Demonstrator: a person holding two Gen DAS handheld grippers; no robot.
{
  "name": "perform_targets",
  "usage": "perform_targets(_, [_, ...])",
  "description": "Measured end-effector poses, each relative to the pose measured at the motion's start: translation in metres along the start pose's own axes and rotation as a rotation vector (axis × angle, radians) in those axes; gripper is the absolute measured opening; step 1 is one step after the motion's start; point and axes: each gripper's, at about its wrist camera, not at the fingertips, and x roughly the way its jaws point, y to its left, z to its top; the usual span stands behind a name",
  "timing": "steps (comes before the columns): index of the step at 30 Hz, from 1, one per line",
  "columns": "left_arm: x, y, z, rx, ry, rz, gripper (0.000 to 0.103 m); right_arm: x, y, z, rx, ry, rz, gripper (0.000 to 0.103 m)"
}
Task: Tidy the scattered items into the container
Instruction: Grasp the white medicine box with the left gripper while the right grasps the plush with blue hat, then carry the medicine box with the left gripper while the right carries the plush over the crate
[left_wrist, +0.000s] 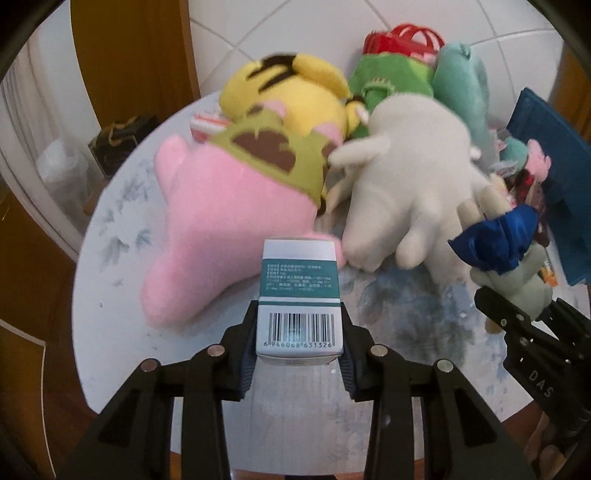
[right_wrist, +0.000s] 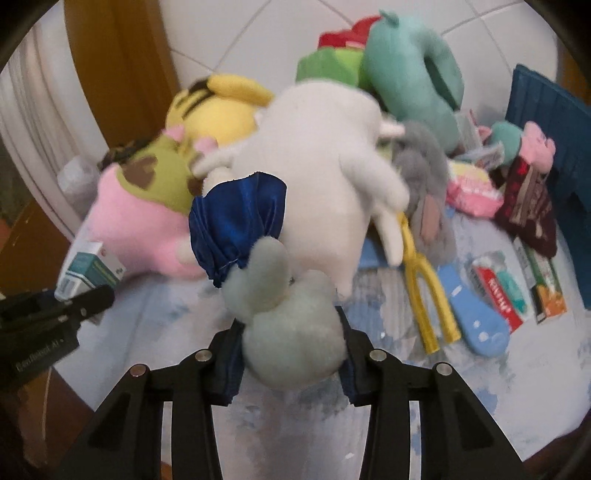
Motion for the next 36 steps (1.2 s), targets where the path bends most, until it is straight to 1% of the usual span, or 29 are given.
perform_targets(5, [-0.026,0.013,0.02,0.005,-0.043,-0.006,0.037,-0.038,0.021,0.024,-0.023,-0.065,0.006,0.041])
perform_targets(11, [-0.06,0.005,0.036,0.019,-0.088,0.004,0.037,-0.076,0.032,0.045,-0.027,-0.131,0.001,0.041])
perform_targets(19, [-0.088,-0.025,0.045,0.022,-0.128,-0.005,0.037,-0.114,0.012,0.061,-0.039,-0.177,-0.004,0.041])
perform_targets(24, [-0.104,-0.056,0.049,-0.012,-0.165,0.024,0.037,-0.131,-0.009,0.073,-0.072,-0.21,0.017,0.041])
perform_targets(29, [-0.114,-0.106,0.052,-0.056,-0.18,0.043,0.037,-0.146,-0.043,0.084,-0.136,-0.224,0.04,0.041])
perform_targets(32, [-0.116,-0.141,0.053,-0.065,-0.176,0.042,0.037,-0.158,-0.074,0.087,-0.17,-0.231,0.04,0.041])
perform_targets(36, [-0.112,-0.193,0.058,-0.035,-0.157,0.029,0.037,-0.17,-0.122,0.087,-0.155,-0.232,0.025,0.041])
